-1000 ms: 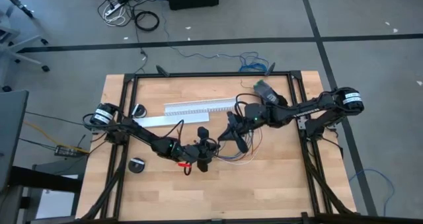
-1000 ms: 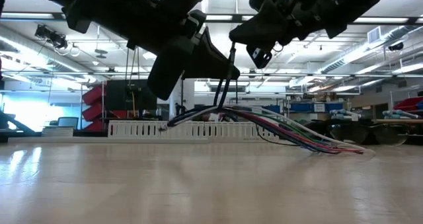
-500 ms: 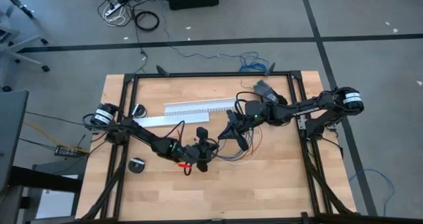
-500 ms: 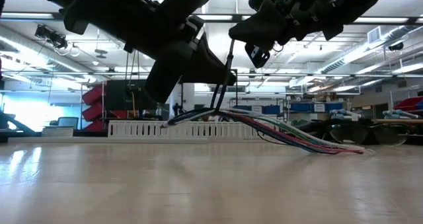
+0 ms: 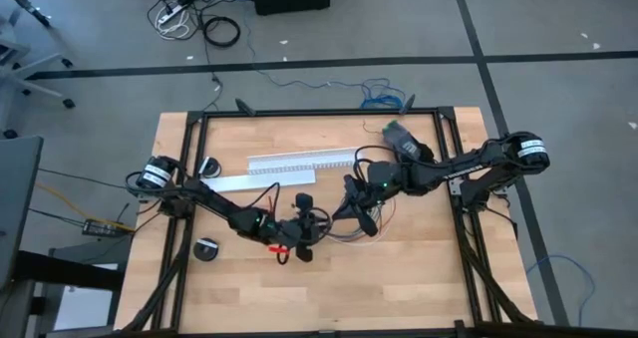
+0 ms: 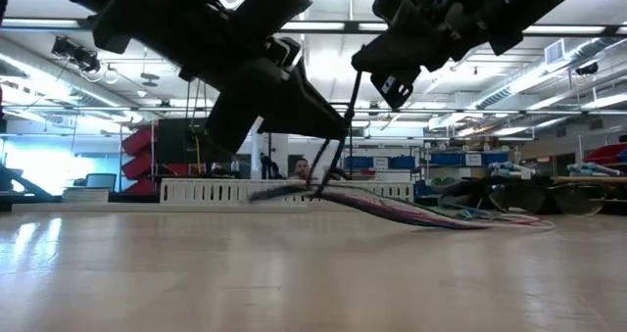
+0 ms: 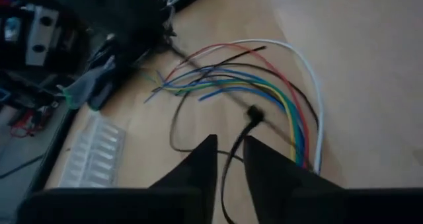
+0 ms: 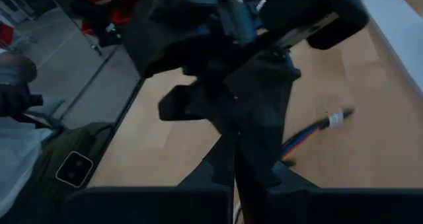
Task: Ziptie cables
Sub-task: Wrap the colored wires together using a zip tie
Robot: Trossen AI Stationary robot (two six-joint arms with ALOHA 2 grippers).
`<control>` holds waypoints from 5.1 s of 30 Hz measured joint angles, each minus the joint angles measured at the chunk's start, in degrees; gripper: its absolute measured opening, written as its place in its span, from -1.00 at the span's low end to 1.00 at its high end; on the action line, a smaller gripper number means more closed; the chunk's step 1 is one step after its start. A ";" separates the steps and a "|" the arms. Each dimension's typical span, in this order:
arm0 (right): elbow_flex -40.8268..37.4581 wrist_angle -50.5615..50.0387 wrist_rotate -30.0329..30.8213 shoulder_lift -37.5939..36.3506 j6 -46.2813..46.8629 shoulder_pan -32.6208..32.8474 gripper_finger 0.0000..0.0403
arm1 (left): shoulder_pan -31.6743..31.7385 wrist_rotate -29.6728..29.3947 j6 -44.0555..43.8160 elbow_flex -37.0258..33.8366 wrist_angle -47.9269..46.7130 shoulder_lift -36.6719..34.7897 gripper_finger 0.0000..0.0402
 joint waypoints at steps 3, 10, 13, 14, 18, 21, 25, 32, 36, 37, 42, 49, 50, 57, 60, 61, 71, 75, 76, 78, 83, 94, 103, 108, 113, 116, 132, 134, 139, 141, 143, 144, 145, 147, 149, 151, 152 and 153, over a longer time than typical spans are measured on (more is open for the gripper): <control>0.00 -0.37 0.55 0.00 0.01 0.00 -1.00 | -0.41 -0.05 -0.01 0.00 0.00 0.00 -0.44; 0.00 -2.82 2.88 0.02 -0.02 -0.09 -1.00 | -1.50 -2.94 -3.19 0.02 -2.02 -0.64 -0.28; 0.00 -2.83 4.57 0.02 -1.07 -0.09 -1.00 | -1.55 -5.85 -11.11 0.02 -3.61 -2.81 -0.28; 0.00 -2.76 5.11 0.02 -1.86 -0.04 -1.00 | -1.50 -6.07 -14.53 0.02 -3.93 -3.92 -0.28; 0.00 -2.05 8.16 0.04 -4.51 0.76 -1.00 | -0.94 -5.80 -24.97 0.09 -5.29 -9.20 -0.28; 0.00 -1.14 9.03 0.06 -5.77 1.18 -1.00 | 0.16 0.60 -30.73 0.13 -5.42 -10.88 -0.28; 0.00 0.38 9.23 0.07 -6.51 1.16 -1.00 | 1.82 8.25 -36.19 0.13 -4.11 -10.35 -0.28; -0.02 1.97 7.88 0.07 -7.16 1.18 -1.00 | 3.36 9.05 -38.77 -0.15 -3.54 -8.63 -0.28; -0.01 2.07 6.28 0.07 -7.14 1.48 -1.00 | 4.29 7.91 -37.53 -0.15 -3.82 -8.19 -0.28; -0.02 2.15 6.13 0.07 -7.14 1.67 -1.00 | 4.57 7.65 -37.41 -0.15 -3.85 -8.19 -0.28; -0.02 2.40 5.51 0.09 -7.16 2.76 -1.00 | 5.62 7.83 -37.35 -0.13 -4.89 -8.20 -0.28; -0.02 2.83 5.38 0.09 -7.16 2.86 -1.00 | 5.74 10.35 -36.03 -0.14 -3.95 -8.20 -0.28; -0.02 2.96 5.37 0.09 -7.16 2.84 -1.00 | 5.74 10.36 -36.01 -0.13 -3.95 -8.20 -0.28; -0.02 3.24 5.38 0.09 -7.09 2.80 -1.00 | 5.74 12.45 -33.54 -0.14 -3.91 -8.20 -0.36; -0.02 3.25 5.35 0.09 -7.06 2.80 -1.00 | 5.74 13.15 -32.80 -0.13 -3.66 -7.86 -0.49; -0.02 3.24 5.36 0.09 -6.77 2.80 -1.00 | 5.74 13.28 -32.78 -0.14 -3.79 -7.77 -0.55; -0.02 3.17 5.55 0.09 -6.44 2.80 -1.00 | 5.74 13.78 -32.87 -0.13 -3.35 -5.70 -0.98; -0.04 3.11 5.54 0.11 -6.28 2.80 -1.00 | 5.74 13.76 -31.97 -0.13 -3.38 -5.68 -0.99; -0.04 3.08 5.55 0.11 -6.14 2.80 -1.00 | 5.74 13.78 -31.57 -0.13 -3.38 -5.68 -0.99; -0.04 3.09 5.52 0.11 -6.06 2.80 -1.00 | 5.74 13.78 -31.47 -0.13 -3.40 -5.66 -0.99; -0.05 2.70 5.59 -0.72 -6.09 2.79 -1.00 | 5.74 13.76 -31.44 -0.06 -3.44 -5.66 -1.00; -0.11 0.69 6.22 -3.44 -6.92 2.80 -1.00 | 5.74 13.69 -31.53 0.09 -2.64 -5.79 -1.00; 0.46 0.62 6.81 -3.52 -7.44 2.60 -1.00 | 5.74 13.76 -31.48 0.00 -2.68 -5.77 -1.00; 2.32 -1.49 6.87 -3.52 -8.42 2.60 -1.00 | 5.74 13.81 -31.47 -0.02 -2.55 -5.77 -1.00; 3.51 -4.92 8.48 -3.52 -8.64 2.62 -1.00 | 5.74 13.89 -31.37 -0.11 -2.75 -5.71 -1.00; 3.62 -5.24 8.78 -3.52 -8.64 2.62 -1.00 | 5.76 13.93 -31.29 -0.11 -2.77 -5.68 -1.00; 4.06 -4.93 8.36 -6.01 -8.60 2.64 -1.00 | 5.72 13.84 -31.40 -0.39 -5.00 -5.38 -0.83; 4.04 -6.05 8.36 -6.56 -8.62 2.64 -1.00 | 5.74 13.70 -31.40 -0.39 -4.65 -5.42 -0.82; 4.02 -6.81 8.36 -7.45 -8.62 2.64 -1.00 | 5.72 13.48 -31.40 -0.33 -4.43 -5.42 -0.82; 3.96 -6.88 8.36 -7.45 -8.62 2.64 -1.00 | 5.72 13.48 -31.40 -0.28 -4.31 -5.44 -0.82; 3.93 -6.88 8.36 -7.45 -8.62 2.64 -1.00 | 5.72 13.47 -31.40 -0.28 -4.30 -5.44 -0.82; 3.93 -6.86 8.34 -7.45 -8.62 2.66 -1.00 | 5.73 13.46 -31.40 -0.28 -4.35 -5.45 -0.82; 3.93 -6.87 8.34 -7.45 -8.62 2.67 -1.00 | 5.72 13.46 -31.40 -0.26 -4.51 -5.46 -0.82; 3.91 -6.79 8.29 -7.45 -8.62 2.67 -1.00 | 5.72 13.39 -31.42 -0.24 -4.30 -5.01 -0.82; 3.80 -6.82 8.12 -7.58 -8.64 2.67 -1.00 | 5.72 13.30 -31.44 -0.19 -4.20 -4.28 -0.82; 3.78 -6.79 8.12 -7.87 -8.67 2.67 -1.00 | 5.72 13.22 -31.42 -0.13 -3.73 -3.41 -0.82; 3.78 -7.15 8.10 -8.30 -8.67 2.67 -1.00 | 5.72 13.23 -31.38 -0.13 -3.84 -3.09 -0.82; 3.78 -7.17 8.06 -8.54 -8.69 2.67 -1.00 | 5.73 13.22 -31.40 -0.13 -3.69 -2.89 -0.82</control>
